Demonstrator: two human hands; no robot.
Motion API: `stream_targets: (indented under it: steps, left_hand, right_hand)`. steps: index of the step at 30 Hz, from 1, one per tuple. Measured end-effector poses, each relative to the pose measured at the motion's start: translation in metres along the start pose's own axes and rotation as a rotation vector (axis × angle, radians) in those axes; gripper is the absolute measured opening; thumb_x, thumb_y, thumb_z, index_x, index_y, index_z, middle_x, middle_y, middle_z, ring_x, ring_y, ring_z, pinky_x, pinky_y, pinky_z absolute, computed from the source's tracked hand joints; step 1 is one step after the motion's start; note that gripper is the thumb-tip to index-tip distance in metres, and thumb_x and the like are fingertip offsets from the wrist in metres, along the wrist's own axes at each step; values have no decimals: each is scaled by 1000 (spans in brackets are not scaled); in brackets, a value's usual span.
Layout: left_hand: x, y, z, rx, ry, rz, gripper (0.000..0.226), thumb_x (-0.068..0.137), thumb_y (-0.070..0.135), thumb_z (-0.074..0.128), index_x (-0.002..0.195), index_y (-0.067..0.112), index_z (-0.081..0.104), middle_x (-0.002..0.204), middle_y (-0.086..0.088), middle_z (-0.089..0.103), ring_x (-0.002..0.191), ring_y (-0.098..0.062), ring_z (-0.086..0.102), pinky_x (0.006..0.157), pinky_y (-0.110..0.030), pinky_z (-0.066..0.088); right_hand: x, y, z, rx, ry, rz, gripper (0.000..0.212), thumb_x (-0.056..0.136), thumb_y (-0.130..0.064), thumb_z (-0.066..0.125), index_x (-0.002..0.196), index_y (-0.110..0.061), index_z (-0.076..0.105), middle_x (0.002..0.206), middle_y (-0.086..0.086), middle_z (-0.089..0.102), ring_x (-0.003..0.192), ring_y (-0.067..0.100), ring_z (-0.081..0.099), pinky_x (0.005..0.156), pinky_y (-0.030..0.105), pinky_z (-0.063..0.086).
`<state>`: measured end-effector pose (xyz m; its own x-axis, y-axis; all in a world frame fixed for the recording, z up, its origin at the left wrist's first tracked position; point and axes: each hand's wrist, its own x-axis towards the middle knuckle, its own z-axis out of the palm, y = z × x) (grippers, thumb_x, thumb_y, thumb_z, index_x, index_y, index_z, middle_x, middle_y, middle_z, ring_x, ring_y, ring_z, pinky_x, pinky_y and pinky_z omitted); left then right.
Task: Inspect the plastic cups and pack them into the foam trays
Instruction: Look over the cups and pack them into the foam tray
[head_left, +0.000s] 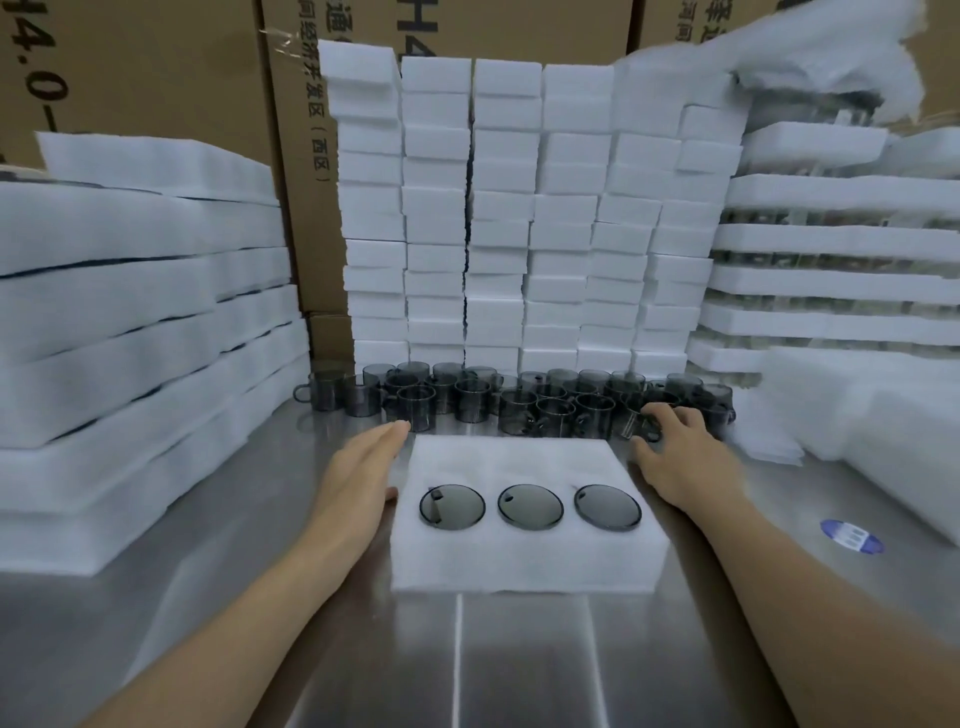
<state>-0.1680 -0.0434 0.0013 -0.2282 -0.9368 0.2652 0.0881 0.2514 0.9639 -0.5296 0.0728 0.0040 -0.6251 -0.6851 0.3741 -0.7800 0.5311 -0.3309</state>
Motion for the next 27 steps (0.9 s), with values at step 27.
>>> stream_targets:
  steps: [27]
  left_hand:
    - [-69, 62, 19, 726, -8, 770, 62, 93, 27, 75, 149, 34, 51, 137, 14, 60, 129, -11, 54, 107, -38, 50]
  right_hand:
    - [-122, -70, -83, 351, 289, -518, 26, 91, -43, 69, 104, -32, 49, 104, -16, 53, 77, 21, 59, 66, 39, 50]
